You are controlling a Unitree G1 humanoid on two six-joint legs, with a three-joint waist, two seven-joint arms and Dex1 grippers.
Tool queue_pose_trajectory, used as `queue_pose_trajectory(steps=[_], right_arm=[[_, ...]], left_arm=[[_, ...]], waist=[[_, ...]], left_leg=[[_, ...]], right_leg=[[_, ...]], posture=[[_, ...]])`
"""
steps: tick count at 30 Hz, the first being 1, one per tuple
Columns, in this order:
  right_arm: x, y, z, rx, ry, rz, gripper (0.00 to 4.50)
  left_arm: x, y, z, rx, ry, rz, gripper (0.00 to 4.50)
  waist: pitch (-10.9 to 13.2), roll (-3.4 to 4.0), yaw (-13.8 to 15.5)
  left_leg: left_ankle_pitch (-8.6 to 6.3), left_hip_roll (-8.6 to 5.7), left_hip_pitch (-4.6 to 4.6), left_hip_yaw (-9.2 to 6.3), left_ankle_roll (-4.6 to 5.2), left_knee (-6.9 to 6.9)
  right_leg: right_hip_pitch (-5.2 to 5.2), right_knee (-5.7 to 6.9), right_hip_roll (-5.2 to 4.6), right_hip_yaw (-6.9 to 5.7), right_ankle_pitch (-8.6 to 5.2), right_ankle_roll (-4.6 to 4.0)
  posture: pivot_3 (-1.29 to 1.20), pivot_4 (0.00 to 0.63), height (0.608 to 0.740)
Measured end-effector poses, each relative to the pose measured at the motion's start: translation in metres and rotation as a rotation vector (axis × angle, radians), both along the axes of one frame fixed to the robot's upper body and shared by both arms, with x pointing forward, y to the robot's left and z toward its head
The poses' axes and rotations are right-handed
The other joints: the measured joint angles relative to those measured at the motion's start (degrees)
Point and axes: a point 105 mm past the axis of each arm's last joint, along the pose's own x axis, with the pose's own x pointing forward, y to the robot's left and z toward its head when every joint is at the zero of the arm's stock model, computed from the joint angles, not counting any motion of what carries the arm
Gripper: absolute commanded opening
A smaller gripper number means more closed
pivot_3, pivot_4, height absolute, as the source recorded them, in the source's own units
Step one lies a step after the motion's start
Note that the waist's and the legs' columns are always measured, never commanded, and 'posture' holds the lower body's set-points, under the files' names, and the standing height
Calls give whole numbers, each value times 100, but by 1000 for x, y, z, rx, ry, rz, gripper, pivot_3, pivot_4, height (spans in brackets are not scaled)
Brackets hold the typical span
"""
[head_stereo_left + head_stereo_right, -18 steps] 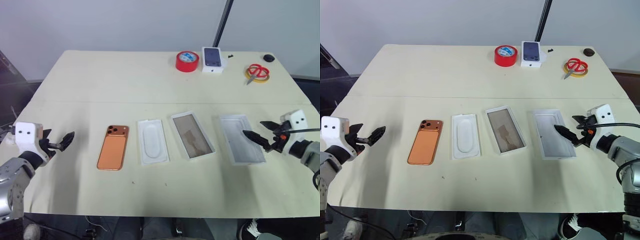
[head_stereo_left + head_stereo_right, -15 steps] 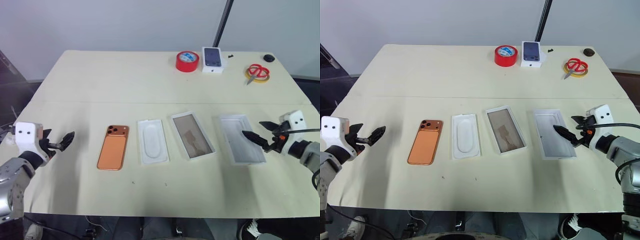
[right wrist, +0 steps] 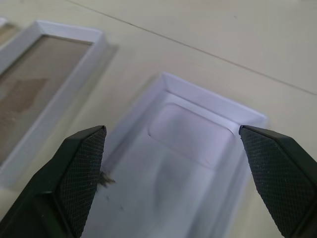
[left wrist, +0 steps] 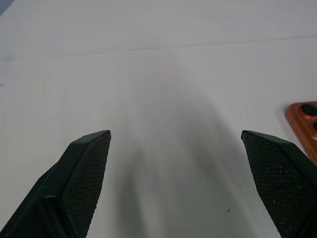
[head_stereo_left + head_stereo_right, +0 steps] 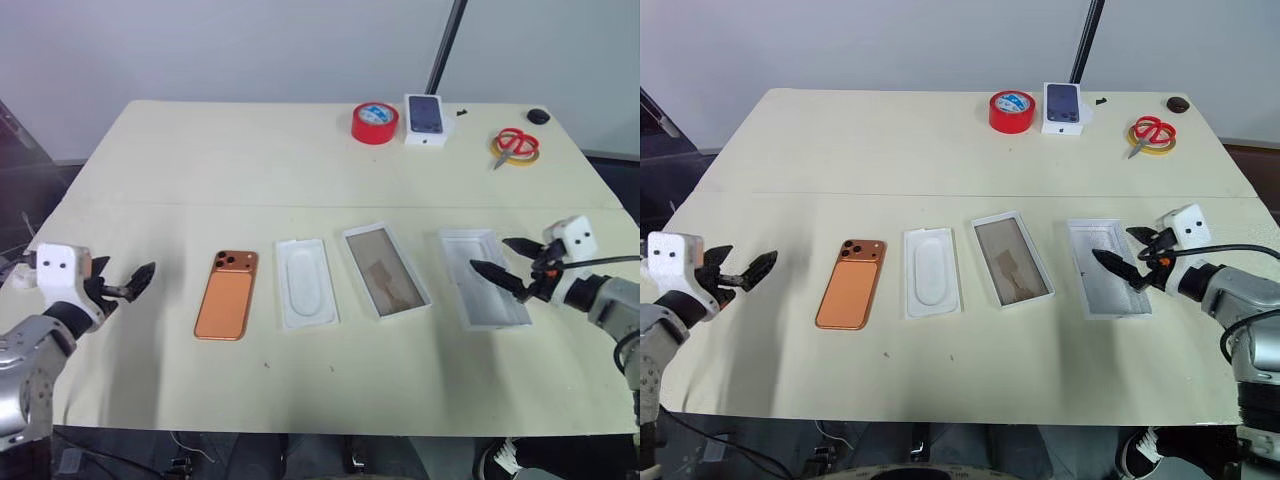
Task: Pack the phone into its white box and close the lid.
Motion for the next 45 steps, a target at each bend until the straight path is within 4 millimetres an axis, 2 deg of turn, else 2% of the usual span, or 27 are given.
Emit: queue_pose_trajectory(steps=[6,11,14,19,22,25,27,30,36,39,45], right_arm=[[18,32,22,-1,-79,103,4489],[22,55,16,-19,-67,170,4489],[23,68,20,-30,-89,200,4489],[20,90,29,-45,-136,256,4489],[18,98,30,-46,-145,271,4489],[13,104,26,-50,-137,283,4489],[10,106,23,-53,-125,293,4489],[8,108,20,-55,-112,295,4489],[6,112,18,-67,-95,318,4489],[0,117,16,-109,-71,368,4500],[-28,129,0,-236,49,549,4500]], left_arm=[[18,-42,8,-40,-32,-97,4426],[21,-86,6,-131,-12,-200,4426],[22,-116,1,-160,57,-286,4426],[20,-163,5,-289,162,-402,4426],[10,-187,-8,-266,325,-461,4426],[-1,-208,-18,-344,428,-499,4426],[-6,-215,-21,-381,474,-503,4426],[-8,-214,-22,-377,509,-478,4426],[-4,-216,-22,-444,507,-420,4426],[0,-217,-23,-491,509,-386,3638],[6,-211,-33,-589,540,-285,498]], waist=[[0,0,5],[0,0,9],[0,0,10],[0,-1,8],[0,0,-4],[0,-1,8],[0,-1,9],[0,-1,-10],[0,-1,12],[0,-1,14],[1,-4,18]], left_leg=[[0,-1,-1,-2,0,1],[0,-1,-3,-2,0,2],[0,-2,-3,-3,-1,3],[0,-3,-4,-7,-1,6],[1,-5,-3,-8,-1,6],[1,-6,-5,-10,-2,10],[1,-12,-5,-10,-2,11],[1,-15,-3,-10,-2,11],[2,-16,-2,-10,-4,13],[2,-20,-2,-11,-4,13],[2,-23,-4,-14,-3,13]], right_leg=[[0,1,1,-1,0,1],[0,1,-2,-1,1,1],[0,2,0,-1,1,1],[1,4,2,-3,1,2],[1,5,4,-2,1,2],[1,5,3,-4,1,2],[1,5,4,-5,1,2],[2,6,9,-3,1,2],[6,6,5,-3,1,2],[7,5,6,-3,1,2],[8,1,4,-5,1,2]], posture=[[0,150,732],[0,150,732],[0,150,732],[0,150,732],[0,150,732],[0,150,732],[0,150,732],[0,150,732],[0,150,732],[0,150,732],[0,150,732]])
